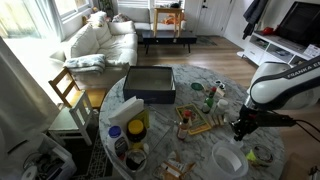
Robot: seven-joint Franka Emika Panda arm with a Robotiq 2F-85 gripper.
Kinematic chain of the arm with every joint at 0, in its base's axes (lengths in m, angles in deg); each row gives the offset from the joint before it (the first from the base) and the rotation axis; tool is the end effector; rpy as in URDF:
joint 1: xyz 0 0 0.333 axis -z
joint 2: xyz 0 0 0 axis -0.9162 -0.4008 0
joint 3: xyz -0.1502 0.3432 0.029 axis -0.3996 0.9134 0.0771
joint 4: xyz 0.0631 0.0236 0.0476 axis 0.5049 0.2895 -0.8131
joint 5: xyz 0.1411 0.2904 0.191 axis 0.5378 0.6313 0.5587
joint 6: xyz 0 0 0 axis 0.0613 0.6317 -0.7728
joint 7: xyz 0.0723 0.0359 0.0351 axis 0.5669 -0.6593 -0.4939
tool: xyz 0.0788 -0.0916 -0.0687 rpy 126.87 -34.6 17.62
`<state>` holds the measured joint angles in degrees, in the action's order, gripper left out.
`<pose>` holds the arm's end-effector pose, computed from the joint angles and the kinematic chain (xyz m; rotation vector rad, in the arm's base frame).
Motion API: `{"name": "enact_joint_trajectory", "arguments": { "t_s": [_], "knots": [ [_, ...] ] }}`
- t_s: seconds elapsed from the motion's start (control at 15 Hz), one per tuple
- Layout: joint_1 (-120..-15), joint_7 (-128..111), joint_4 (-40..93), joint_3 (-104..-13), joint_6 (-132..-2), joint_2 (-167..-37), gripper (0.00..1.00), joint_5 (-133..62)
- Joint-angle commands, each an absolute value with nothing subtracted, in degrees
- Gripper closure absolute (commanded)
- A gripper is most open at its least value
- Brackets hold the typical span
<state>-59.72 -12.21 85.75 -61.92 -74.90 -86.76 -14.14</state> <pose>0.3801 -0.0893 0.2654 -2.8351 0.7844 0.2489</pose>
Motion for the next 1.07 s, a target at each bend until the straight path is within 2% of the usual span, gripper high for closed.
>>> {"name": "enact_joint_trajectory", "arguments": {
  "t_s": [0.0,0.07,0.13,0.6,0.67,1.0],
  "knots": [
    [-59.6,-14.4,84.2,-61.5,-76.1,-89.1,0.62,-12.0],
    [-59.5,-14.4,83.9,-61.5,-75.4,-89.1,0.61,-12.0],
    [-59.3,-14.1,83.7,-61.6,-74.8,-88.8,0.56,-12.6],
    [-59.1,-15.2,81.9,-61.7,-66.7,-84.8,0.04,-10.7],
    [-59.3,-16.3,81.5,-61.6,-64.1,-84.0,0.0,-9.3],
    [-61.1,-25.9,80.0,-60.8,-49.5,-80.9,0.0,-4.6]
  ]
}}
